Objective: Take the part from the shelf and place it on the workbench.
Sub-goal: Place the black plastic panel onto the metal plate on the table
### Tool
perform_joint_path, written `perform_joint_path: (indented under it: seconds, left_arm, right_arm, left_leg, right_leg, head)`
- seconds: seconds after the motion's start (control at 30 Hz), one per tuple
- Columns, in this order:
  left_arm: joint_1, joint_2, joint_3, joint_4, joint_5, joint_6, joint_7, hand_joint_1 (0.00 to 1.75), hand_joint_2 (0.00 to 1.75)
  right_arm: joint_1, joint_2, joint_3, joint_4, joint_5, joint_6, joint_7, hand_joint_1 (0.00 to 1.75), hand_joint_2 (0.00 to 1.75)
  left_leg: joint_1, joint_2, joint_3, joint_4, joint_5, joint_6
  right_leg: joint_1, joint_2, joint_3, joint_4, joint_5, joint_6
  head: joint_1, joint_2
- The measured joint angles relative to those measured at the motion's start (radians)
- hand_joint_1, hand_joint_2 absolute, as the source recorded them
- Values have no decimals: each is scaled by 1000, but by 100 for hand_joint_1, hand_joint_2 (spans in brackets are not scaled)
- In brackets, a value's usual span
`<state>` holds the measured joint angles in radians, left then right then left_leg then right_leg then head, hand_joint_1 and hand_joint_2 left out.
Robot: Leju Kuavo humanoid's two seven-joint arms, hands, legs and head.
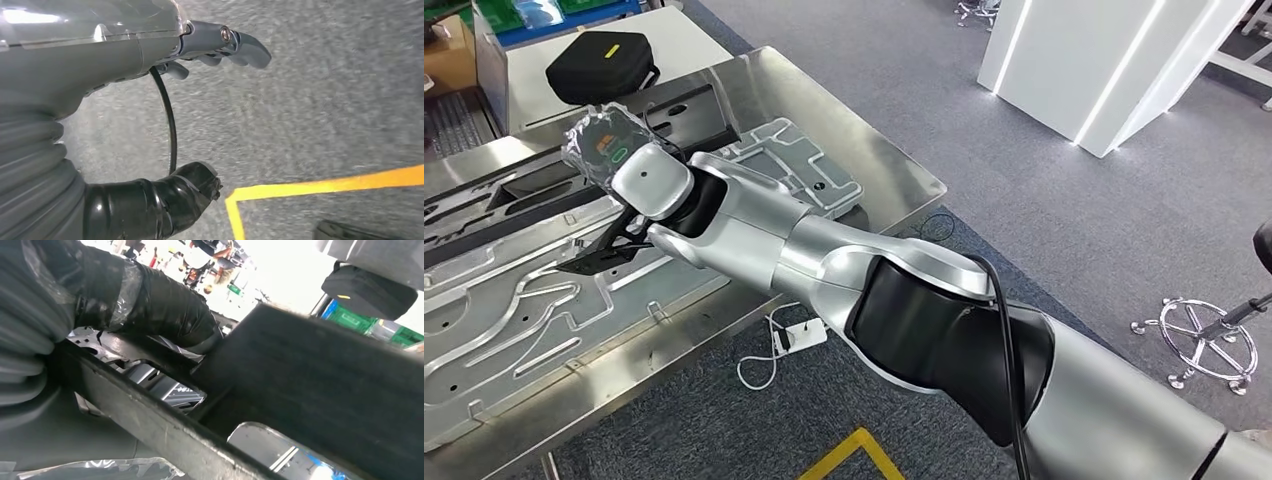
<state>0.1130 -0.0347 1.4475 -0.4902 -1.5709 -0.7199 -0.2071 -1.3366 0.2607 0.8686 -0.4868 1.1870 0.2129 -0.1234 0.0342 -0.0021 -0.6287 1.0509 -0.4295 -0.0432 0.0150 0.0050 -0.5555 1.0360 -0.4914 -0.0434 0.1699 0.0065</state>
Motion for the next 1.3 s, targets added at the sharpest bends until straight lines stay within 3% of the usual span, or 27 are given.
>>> perform_joint_path:
  seconds: [0.1, 0.17, 0.2, 0.27, 0.3, 0.33, 0.37, 0.4, 0.47, 0.5, 0.57, 0.67, 0.73, 0.8, 0.83, 0.87, 0.93, 1.0, 1.07, 1.17, 1.23, 1.3]
  left_arm:
    - [0, 1, 0, 6, 0, -1, 1, 0, 175]
    - [0, 1, 0, 8, 0, -2, 1, 0, 175]
    - [-1, 1, 0, 8, 0, -3, 1, 0, 175]
    - [-1, 1, 1, 9, 0, -5, 1, 0, 175]
    - [-1, 1, 1, 9, 0, -8, 1, 0, 175]
    - [-1, 1, 1, 9, 0, -11, 1, 0, 175]
    - [-1, 1, 2, 9, 0, -15, 1, 0, 175]
    - [-1, 0, 2, 9, 0, -18, 1, 0, 175]
    - [0, -3, 2, 9, 0, -24, 1, 0, 175]
    - [-1, -5, 3, 8, 0, -26, 1, 0, 175]
    - [-3, -9, 3, 7, 0, -30, 1, 0, 175]
    - [-7, -13, 3, 2, 0, -34, 1, 0, 175]
    - [-7, -14, 3, -2, 0, -35, 1, 0, 175]
    - [-7, -15, 4, -7, 0, -39, 2, 0, 175]
    - [-7, -15, 4, -9, 0, -41, 3, 0, 175]
    - [-6, -16, 4, -11, 0, -43, 4, 0, 175]
    - [-6, -16, 5, -15, 0, -44, 5, 0, 175]
    - [-6, -17, 5, -20, 0, -45, 6, 0, 175]
    - [-6, -19, 6, -25, 0, -50, 6, 0, 175]
    - [-5, -24, 9, -33, 0, -57, 7, 0, 175]
    - [-5, -27, 10, -39, 0, -58, 7, 0, 175]
    - [-6, -29, 11, -46, 0, -60, 7, 0, 175]
  right_arm:
    - [2, -1, 0, 2, -8, 0, -6, 175, 175]
    - [2, -2, 0, 3, -15, 0, -10, 175, 175]
    - [2, -2, 0, 3, -18, 0, -12, 175, 175]
    - [5, -5, 0, 5, -23, 0, -13, 175, 175]
    - [8, -6, 0, 6, -27, 0, -14, 175, 175]
    - [12, -8, 0, 7, -31, 0, -15, 175, 175]
    - [15, -9, 0, 9, -35, 0, -15, 175, 175]
    - [17, -11, 0, 10, -37, -1, -15, 175, 175]
    - [17, -15, 0, 10, -42, -1, -15, 175, 175]
    - [16, -15, 0, 10, -46, -1, -16, 175, 175]
    - [15, -16, 0, 11, -53, -2, -17, 175, 175]
    - [15, -18, 0, 12, -57, -2, -18, 175, 175]
    - [13, -19, 0, 13, -59, -2, -19, 175, 175]
    - [14, -19, 0, 14, -66, -2, -23, 175, 175]
    - [16, -19, 0, 16, -69, -2, -25, 175, 175]
    - [19, -19, 0, 17, -71, -2, -26, 175, 175]
    - [21, -19, 0, 17, -73, -1, -27, 175, 175]
    - [18, -19, 0, 17, -74, -2, -27, 175, 175]
    - [17, -20, 0, 18, -78, -1, -28, 175, 175]
    - [17, -22, 0, 18, -85, -2, -29, 175, 175]
    - [16, -23, 0, 19, -88, -2, -29, 175, 175]
    - [21, -25, 0, 21, -91, -4, -30, 175, 175]
  left_leg:
    - [-2, -2, 5, -5, -13, 23]
    - [0, -2, 13, -9, -17, 35]
    - [1, -1, 18, -11, -19, 42]
    - [0, -1, 25, -11, -27, 50]
    - [0, -1, 30, -11, -31, 52]
    - [0, -2, 35, -11, -35, 52]
    - [-1, -4, 41, -11, -40, 51]
    - [-1, -5, 50, -11, -46, 50]
    - [-4, -7, 64, -14, -57, 44]
    - [-4, -6, 68, -16, -60, 40]
    - [-3, -5, 70, -21, -63, 31]
    - [-2, -1, 75, -14, -77, 17]
    - [-2, 0, 35, 72, -116, 13]
    - [-2, 0, -41, 196, -154, 8]
    - [-2, 0, -69, 228, -151, 5]
    - [-1, 0, -78, 224, -128, 3]
    - [0, 2, -48, 116, -43, 1]
    - [-4, 2, -7, 19, -1, 7]
    - [-9, 0, 3, 0, -8, 18]
    - [-2, -1, 7, -7, -13, 36]
    - [0, -1, 16, -11, -17, 47]
    - [-1, -1, 22, -11, -24, 53]
  right_leg:
    - [2, 1, -5, 7, -10, 10]
    - [-1, 1, -18, 41, -31, 20]
    - [-4, 0, -42, 88, -51, 25]
    - [-10, 0, -121, 224, -93, 34]
    - [-13, 0, -160, 279, -102, 36]
    - [-14, 0, -185, 301, -91, 36]
    - [-15, 0, -190, 284, -61, 34]
    - [-15, 0, -176, 231, -15, 29]
    - [-8, 0, -128, 99, 62, 12]
    - [-4, -1, -108, 53, 78, 5]
    - [3, -1, -94, 23, 73, -3]
    - [-4, -2, -63, -16, 71, -9]
    - [-8, -4, -43, -34, 70, -14]
    - [-7, -4, -34, -34, 62, -18]
    - [-7, -3, -30, -32, 56, -18]
    - [-6, -3, -25, -28, 49, -17]
    - [-8, -2, -16, -15, 31, -12]
    - [-4, -1, -16, 3, 14, -2]
    - [0, 0, -21, 11, 6, 6]
    - [-1, 0, -27, 28, -9, 17]
    - [-6, 0, -70, 114, -48, 29]
    - [-12, -1, -148, 246, -90, 37]
  head:
    - [0, 0]
    - [0, 0]
    - [0, 0]
    - [0, 0]
    - [0, 0]
    - [0, 0]
    - [0, 0]
    - [0, 0]
    - [0, 0]
    - [0, 0]
    - [0, 0]
    - [-1, 0]
    - [-1, 0]
    - [-1, 0]
    - [-1, 0]
    - [-1, 0]
    - [-1, 0]
    - [-1, 0]
    - [-1, 0]
    - [-1, 0]
    - [0, 0]
    - [0, 0]
